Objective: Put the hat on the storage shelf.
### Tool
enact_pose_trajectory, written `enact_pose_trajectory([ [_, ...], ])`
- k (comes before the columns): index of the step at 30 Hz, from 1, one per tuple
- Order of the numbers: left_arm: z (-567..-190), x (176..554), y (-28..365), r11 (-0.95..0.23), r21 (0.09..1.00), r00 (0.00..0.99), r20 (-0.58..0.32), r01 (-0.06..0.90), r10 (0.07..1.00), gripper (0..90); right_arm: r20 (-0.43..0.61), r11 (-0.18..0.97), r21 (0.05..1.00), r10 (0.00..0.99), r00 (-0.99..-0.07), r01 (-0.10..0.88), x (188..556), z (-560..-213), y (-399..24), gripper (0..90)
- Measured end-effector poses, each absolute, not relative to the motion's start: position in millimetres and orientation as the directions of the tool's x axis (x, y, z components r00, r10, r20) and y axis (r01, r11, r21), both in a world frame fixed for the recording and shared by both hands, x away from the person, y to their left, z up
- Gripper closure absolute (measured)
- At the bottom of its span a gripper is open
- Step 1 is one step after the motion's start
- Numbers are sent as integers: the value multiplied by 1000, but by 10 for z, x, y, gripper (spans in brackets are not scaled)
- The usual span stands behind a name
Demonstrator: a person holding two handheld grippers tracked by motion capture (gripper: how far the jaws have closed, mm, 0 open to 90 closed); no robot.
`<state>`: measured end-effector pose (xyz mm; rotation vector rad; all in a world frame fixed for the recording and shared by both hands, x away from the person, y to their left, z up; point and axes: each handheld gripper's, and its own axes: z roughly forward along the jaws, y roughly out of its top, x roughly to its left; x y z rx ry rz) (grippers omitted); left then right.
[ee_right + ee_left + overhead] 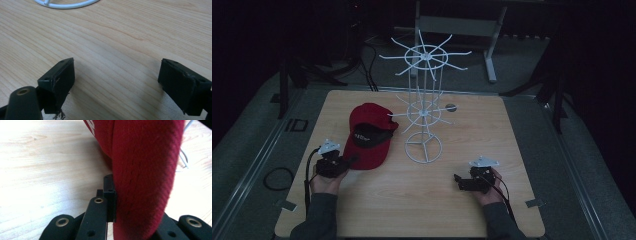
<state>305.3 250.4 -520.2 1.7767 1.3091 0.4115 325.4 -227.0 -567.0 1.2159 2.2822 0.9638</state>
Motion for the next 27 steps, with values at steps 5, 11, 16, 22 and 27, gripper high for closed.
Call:
enact_pose_trajectory([
  [5,-5112,3039,2526,-63,806,395,-219,589,892,851,-11,390,721,833,-553,573,3253,-5670,-2270,137],
  [11,-5000,3021,2542,-56,822,394,-211,567,895,851,-11,390,721,833,-553,573,3253,-5670,-2269,137],
  [16,-4935,3003,2562,-49,833,390,-205,551,898,851,-11,390,721,833,-553,573,3253,-5670,-2269,137],
  [22,-4875,2979,2572,-39,846,391,-206,533,897,851,-10,389,721,833,-553,573,3253,-5670,-2269,137],
  [27,-4816,2963,2578,-29,854,391,-207,520,897,851,-10,389,721,833,-553,573,3253,-5670,-2269,137],
])
